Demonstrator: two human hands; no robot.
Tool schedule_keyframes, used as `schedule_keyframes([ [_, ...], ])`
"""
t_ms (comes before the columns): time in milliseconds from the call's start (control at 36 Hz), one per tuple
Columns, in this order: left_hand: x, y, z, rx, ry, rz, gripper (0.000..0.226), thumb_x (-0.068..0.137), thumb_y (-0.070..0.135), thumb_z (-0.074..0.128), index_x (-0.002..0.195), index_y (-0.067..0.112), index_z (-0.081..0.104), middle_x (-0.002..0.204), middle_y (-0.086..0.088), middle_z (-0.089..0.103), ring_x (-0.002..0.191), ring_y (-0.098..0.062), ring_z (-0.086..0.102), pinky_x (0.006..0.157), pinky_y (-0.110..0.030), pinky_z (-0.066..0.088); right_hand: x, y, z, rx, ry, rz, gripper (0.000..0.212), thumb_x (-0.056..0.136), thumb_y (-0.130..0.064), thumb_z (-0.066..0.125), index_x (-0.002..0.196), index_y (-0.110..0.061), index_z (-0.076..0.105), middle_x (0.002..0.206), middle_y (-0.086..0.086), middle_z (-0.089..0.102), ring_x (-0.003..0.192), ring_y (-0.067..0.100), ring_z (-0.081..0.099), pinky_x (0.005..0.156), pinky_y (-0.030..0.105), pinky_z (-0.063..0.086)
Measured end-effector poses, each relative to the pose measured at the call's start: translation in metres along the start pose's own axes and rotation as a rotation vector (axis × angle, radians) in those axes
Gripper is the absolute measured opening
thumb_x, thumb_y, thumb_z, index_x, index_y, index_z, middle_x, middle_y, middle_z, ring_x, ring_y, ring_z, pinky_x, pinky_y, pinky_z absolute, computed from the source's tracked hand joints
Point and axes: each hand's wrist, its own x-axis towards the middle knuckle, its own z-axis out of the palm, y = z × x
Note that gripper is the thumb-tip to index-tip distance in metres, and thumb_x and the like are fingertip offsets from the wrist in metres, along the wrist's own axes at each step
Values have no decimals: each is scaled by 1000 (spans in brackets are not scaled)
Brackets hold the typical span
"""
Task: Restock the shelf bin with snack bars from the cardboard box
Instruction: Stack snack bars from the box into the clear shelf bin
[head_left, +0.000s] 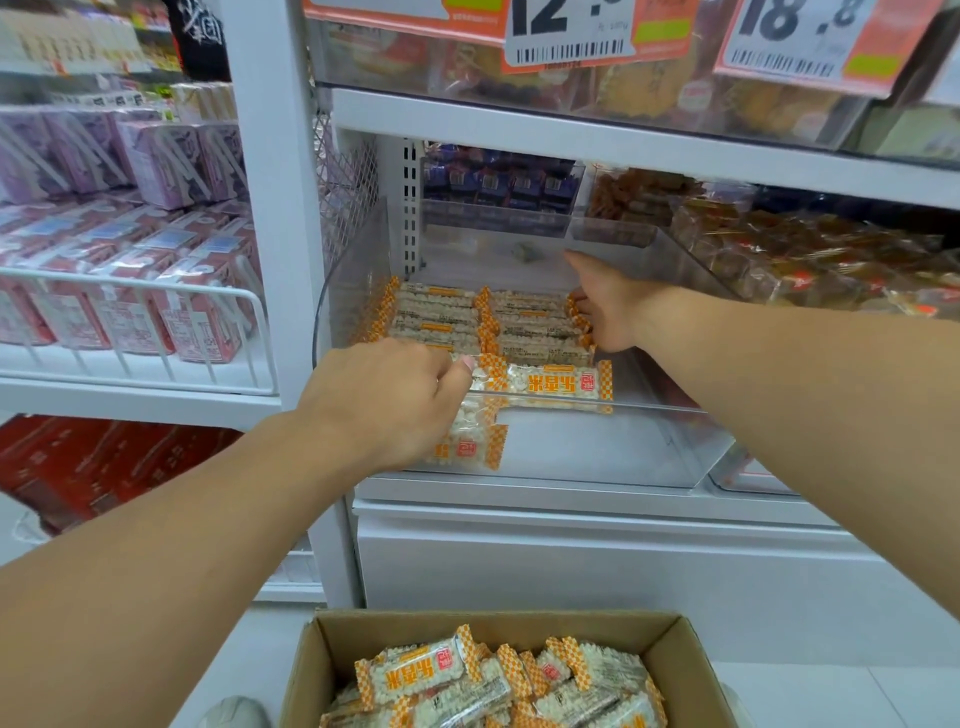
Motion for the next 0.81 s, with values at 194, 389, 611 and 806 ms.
schedule_keyframes([
  [194, 0, 2, -3, -24, -23, -14, 54, 105, 51, 21, 65, 20, 40, 67, 6, 46, 73, -27, 50, 68, -37, 41, 3, 3, -15, -313, 131, -55, 70, 95, -69, 44, 149, -26, 39, 155, 3, 41, 123, 24, 45, 94, 37, 39],
  [389, -1, 3, -4, -46, -31, -17, 55, 106, 50, 20, 64, 21, 41, 69, 5, 47, 73, -26, 50, 69, -37, 40, -40, 18, -21, -935, -109, 47, 55, 75, -27, 89, 119, -10, 60, 113, 3, 62, 95, 24, 63, 68, 31, 57],
  [611, -3, 6, -4, -5, -31, -20, 55, 106, 50, 19, 67, 21, 44, 72, 5, 50, 79, -27, 53, 72, -37, 41, -33, 40, -12, -1074, 49, -123, 40, 66, -32, 93, 93, -12, 71, 88, 7, 72, 72, 23, 69, 59, 29, 56],
  [806, -2, 4, -4, -5, -30, -18, 55, 106, 50, 20, 68, 20, 46, 72, 3, 53, 76, -26, 54, 73, -38, 45, -36, 36, -13, -1043, -50, -83, 52, 71, -36, 90, 111, -12, 68, 103, 9, 70, 86, 25, 68, 70, 33, 58],
])
